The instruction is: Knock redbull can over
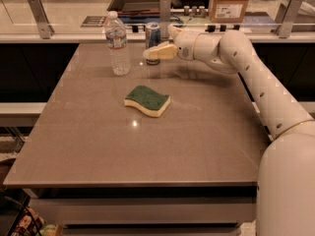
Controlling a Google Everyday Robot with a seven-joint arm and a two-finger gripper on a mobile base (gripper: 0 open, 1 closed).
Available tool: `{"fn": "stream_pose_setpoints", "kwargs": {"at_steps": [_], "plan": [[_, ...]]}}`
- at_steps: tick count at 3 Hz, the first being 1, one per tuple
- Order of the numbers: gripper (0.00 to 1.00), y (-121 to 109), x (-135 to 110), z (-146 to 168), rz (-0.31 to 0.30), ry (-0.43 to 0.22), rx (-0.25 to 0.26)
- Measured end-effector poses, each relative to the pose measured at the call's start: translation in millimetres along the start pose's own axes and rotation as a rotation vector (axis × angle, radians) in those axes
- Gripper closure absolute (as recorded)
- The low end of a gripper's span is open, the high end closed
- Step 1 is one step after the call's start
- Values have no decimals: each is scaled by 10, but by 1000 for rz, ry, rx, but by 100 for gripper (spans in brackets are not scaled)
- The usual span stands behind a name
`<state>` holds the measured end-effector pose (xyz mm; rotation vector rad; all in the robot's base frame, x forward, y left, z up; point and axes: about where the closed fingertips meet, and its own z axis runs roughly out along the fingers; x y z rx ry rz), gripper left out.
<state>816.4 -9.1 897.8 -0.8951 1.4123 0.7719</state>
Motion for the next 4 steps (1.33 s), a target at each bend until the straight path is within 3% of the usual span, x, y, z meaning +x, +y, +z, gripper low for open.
{"fn": "stream_pose_setpoints", "kwargs": {"at_steps": [1,4], "plan": [[18,-43,-27,27,3,-33,3],[87,16,-25,115,5,-33,-11]]}}
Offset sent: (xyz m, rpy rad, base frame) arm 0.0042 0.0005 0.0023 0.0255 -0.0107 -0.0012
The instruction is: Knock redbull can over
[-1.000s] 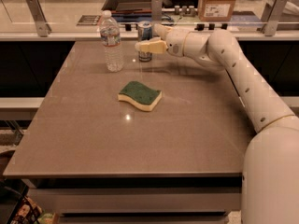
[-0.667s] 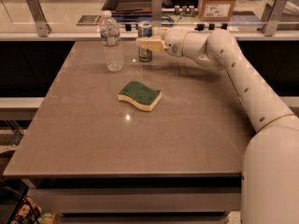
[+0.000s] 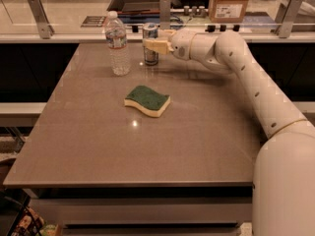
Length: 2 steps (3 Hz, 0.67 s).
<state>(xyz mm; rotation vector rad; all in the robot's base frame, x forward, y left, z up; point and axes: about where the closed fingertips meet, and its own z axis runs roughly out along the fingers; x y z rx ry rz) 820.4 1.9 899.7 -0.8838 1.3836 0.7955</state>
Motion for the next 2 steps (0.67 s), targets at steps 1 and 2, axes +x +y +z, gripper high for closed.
{"fn": "stream_pose_setpoints", "kwargs": {"at_steps": [1,2], "plan": [[100,18,1,28,1,0,-4],[100,17,-13,25,2,8,-7]]}}
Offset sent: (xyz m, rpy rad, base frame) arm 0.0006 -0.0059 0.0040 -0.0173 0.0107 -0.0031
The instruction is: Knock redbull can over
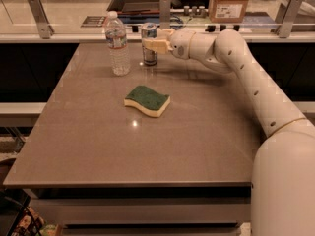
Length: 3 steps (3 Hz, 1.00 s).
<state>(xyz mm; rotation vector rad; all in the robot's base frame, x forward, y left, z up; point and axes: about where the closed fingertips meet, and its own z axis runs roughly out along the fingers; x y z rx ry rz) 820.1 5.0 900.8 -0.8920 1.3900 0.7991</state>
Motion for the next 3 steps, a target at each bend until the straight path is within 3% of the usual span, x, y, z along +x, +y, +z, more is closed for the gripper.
{"fn": "stream_pose_setpoints", "kwargs": {"at_steps": [2,3], "plan": [[100,-121,-109,-244,-5,66,16],[100,-167,-127,-378,-8,133,36]]}}
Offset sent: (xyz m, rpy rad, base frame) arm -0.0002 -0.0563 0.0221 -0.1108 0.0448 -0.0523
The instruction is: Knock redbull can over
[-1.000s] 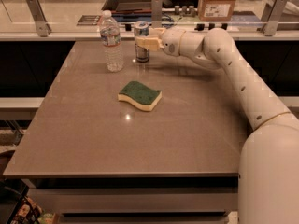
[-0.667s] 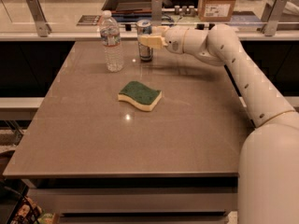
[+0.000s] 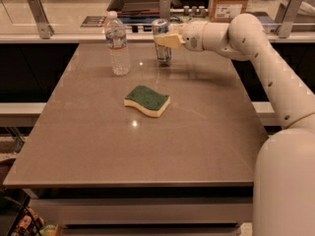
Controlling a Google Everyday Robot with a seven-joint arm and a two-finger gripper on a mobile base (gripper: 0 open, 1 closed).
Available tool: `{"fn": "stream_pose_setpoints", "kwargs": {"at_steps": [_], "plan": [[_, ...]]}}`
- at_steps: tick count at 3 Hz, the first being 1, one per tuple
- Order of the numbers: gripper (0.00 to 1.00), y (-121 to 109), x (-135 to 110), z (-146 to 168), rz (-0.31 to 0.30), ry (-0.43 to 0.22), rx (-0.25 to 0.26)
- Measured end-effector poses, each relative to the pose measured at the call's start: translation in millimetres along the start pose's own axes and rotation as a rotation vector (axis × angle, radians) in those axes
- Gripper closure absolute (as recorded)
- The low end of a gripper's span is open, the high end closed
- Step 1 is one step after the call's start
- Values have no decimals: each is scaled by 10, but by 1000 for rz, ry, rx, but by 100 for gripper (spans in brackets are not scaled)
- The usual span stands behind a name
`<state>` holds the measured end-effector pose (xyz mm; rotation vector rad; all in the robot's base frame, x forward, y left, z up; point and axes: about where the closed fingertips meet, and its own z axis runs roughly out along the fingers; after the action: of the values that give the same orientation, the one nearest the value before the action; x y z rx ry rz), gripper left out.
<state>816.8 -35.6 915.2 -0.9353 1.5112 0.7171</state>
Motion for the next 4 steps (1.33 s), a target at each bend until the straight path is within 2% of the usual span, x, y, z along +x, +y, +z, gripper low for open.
{"fn": "stream_pose_setpoints", "kwargs": {"at_steps": [1,4], "plan": [[100,-7,-9,-85,-20,105,26],[100,-42,53,-270,-89,484,97]]}}
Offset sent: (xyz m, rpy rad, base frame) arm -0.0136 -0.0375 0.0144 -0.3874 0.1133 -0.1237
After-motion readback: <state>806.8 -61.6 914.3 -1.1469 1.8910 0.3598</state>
